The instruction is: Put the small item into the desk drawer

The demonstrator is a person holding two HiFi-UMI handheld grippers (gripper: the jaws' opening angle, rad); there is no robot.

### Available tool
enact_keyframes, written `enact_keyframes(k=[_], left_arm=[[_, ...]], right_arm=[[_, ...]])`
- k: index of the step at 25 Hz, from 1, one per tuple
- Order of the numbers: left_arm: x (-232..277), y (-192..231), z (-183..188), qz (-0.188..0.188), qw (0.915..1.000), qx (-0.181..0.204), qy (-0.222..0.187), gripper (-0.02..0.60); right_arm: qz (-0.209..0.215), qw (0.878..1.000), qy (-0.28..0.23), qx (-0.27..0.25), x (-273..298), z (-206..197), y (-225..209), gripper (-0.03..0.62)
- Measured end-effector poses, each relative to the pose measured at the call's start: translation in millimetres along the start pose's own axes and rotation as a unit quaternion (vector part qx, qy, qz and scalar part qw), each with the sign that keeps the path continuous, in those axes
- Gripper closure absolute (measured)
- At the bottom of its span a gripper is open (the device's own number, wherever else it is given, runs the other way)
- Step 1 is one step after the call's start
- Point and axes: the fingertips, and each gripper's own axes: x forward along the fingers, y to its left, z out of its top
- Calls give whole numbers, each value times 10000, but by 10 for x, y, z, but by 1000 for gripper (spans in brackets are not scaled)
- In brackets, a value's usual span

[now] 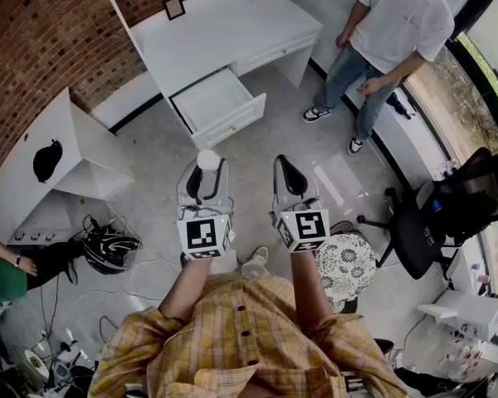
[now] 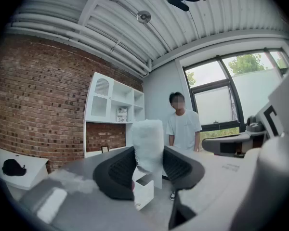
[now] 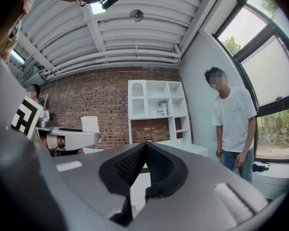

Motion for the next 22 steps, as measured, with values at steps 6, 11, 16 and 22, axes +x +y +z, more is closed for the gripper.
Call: enact_keyframes(k=[6, 11, 16, 22], left_arm=[[-3, -211, -1, 48, 10000, -79, 8, 403], [-57, -373, -20, 111, 9999, -85, 4, 403], [-159, -533, -98, 136, 9999, -48, 51, 403], [-66, -540, -174, 85, 9999, -95, 67, 403]], right_arm=[[53, 10000, -59, 28, -139, 41, -161, 602], [225, 9997, -112, 51, -264, 52, -217, 600], [341, 9993, -125, 115, -371, 20, -234, 600], [366, 9992, -130, 65, -316, -4, -231, 600]])
